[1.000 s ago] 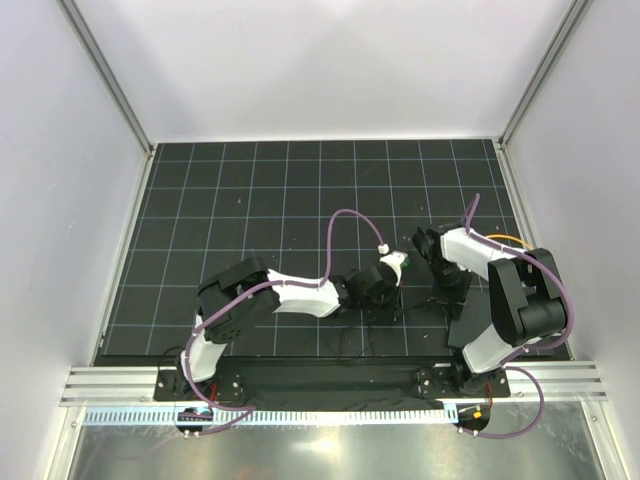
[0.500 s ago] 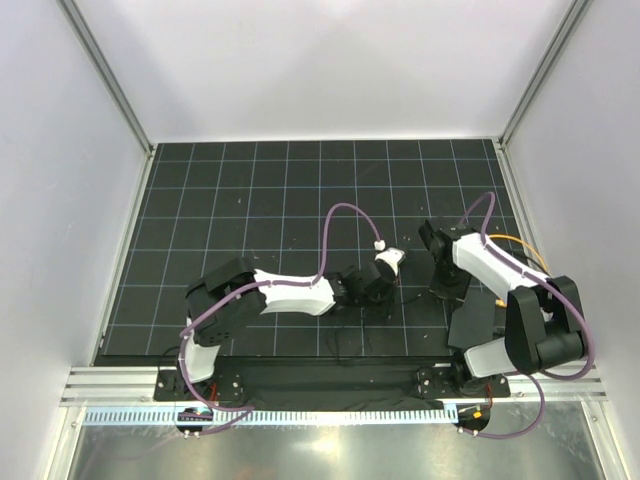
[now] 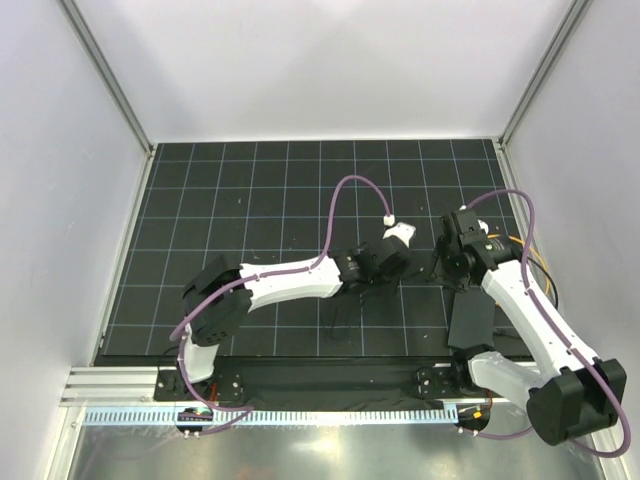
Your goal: Pull the plug from the switch port
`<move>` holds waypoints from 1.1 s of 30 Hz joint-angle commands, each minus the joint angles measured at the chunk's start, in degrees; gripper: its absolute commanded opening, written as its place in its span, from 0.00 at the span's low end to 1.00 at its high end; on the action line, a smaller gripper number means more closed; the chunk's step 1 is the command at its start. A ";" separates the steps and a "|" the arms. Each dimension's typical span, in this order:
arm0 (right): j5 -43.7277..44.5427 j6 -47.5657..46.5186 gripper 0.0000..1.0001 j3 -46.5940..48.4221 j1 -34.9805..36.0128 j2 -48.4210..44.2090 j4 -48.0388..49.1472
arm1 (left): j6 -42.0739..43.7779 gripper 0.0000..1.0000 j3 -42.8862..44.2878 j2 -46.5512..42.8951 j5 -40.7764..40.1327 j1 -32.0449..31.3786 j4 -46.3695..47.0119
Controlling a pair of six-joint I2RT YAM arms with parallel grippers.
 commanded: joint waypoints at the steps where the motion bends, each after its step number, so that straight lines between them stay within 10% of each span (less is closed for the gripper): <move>1: -6.30 -1.16 0.52 -1.81 0.29 -2.86 3.06 | 1.44 0.00 5.20 1.62 -2.85 1.81 -6.09; 33: -9.66 -4.16 0.55 -0.42 0.29 -13.24 0.87 | 1.89 0.00 30.78 20.87 0.39 17.10 -16.38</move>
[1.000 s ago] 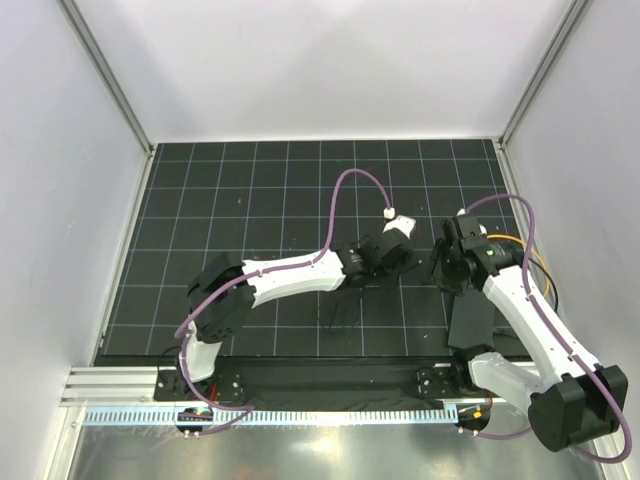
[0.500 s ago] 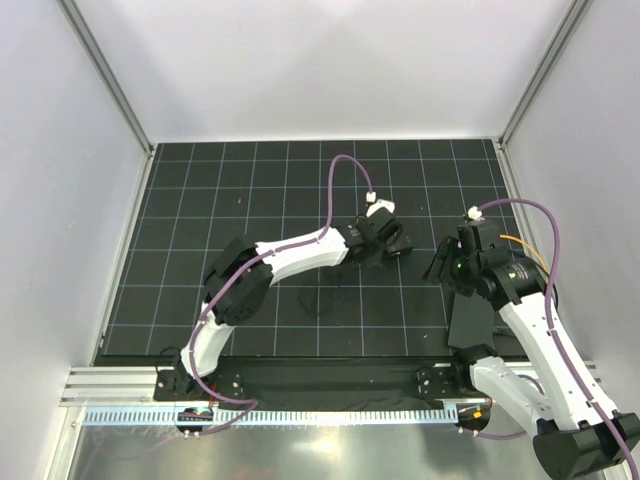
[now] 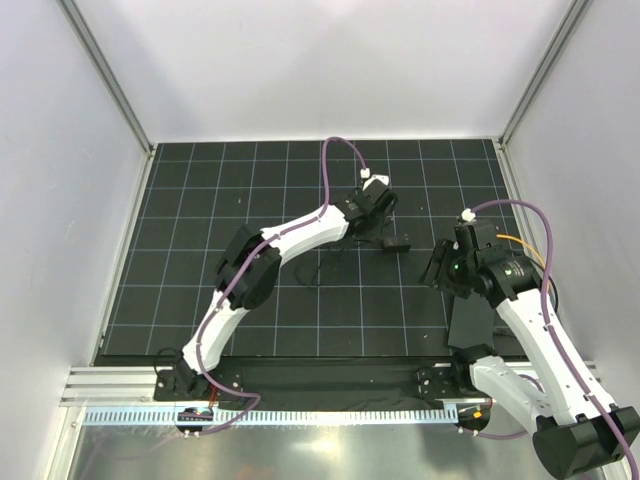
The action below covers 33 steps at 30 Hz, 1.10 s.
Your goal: Pull the plug from the switch port
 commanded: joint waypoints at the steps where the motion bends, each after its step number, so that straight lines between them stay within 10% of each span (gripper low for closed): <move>1: 1.10 -0.53 0.55 1.83 0.22 -0.82 -0.40 | -0.01 0.00 4.84 2.65 2.87 1.45 -1.04; 13: 4.18 0.26 0.56 7.20 0.13 1.19 -4.00 | 1.48 0.01 14.70 7.23 7.18 6.38 -1.04; 25: 8.30 5.18 0.56 9.83 0.13 2.33 -8.04 | 3.58 0.68 6.36 -6.31 7.79 6.55 -1.47; 33: 19.89 12.65 0.56 12.47 -0.48 4.53 -11.46 | 2.88 0.63 0.82 -15.27 9.02 2.70 -1.91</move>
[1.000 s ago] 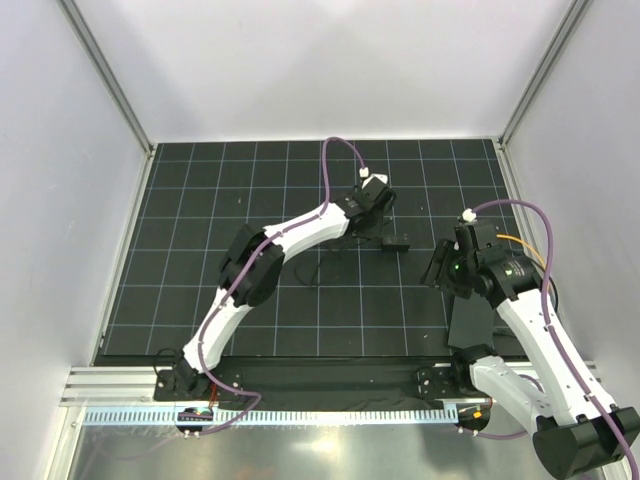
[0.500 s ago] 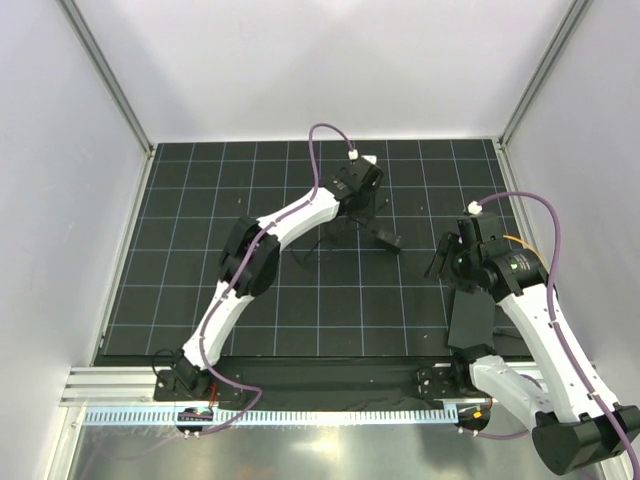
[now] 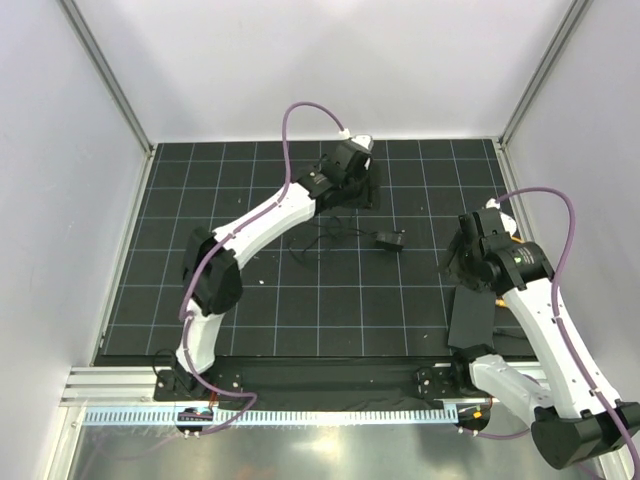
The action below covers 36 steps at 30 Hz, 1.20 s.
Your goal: Pull the plug from the switch port
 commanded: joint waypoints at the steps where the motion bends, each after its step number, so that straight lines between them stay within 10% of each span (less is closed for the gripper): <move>1: 8.41 5.37 0.55 3.44 -1.13 1.97 -2.73 | 0.63 0.62 -2.66 -6.48 1.66 -4.00 0.23; 11: -2.75 -0.07 0.53 1.43 -31.60 6.37 -0.89 | -0.68 0.49 -11.98 -9.23 3.86 -16.83 2.25; 36: -1.08 9.70 0.48 -15.54 -50.18 11.82 15.10 | -6.57 0.19 -5.22 11.34 17.04 -24.49 10.86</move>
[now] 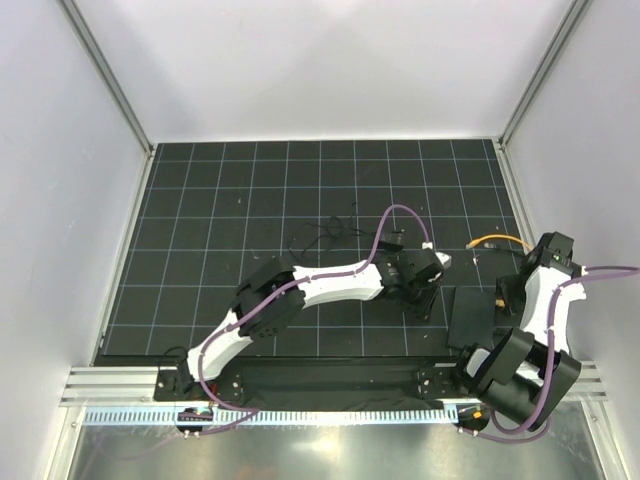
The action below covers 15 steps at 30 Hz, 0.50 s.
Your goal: Pull the plug from the switch port
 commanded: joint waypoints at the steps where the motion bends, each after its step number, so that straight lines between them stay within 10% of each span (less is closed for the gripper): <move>1: 3.03 0.49 0.48 0.68 -0.92 1.83 3.70 | 0.49 0.19 3.55 0.19 2.35 -0.36 2.62; 15: 1.82 -1.00 0.48 -2.39 -1.53 5.18 11.17 | -1.18 0.17 8.99 5.90 6.48 -1.15 2.71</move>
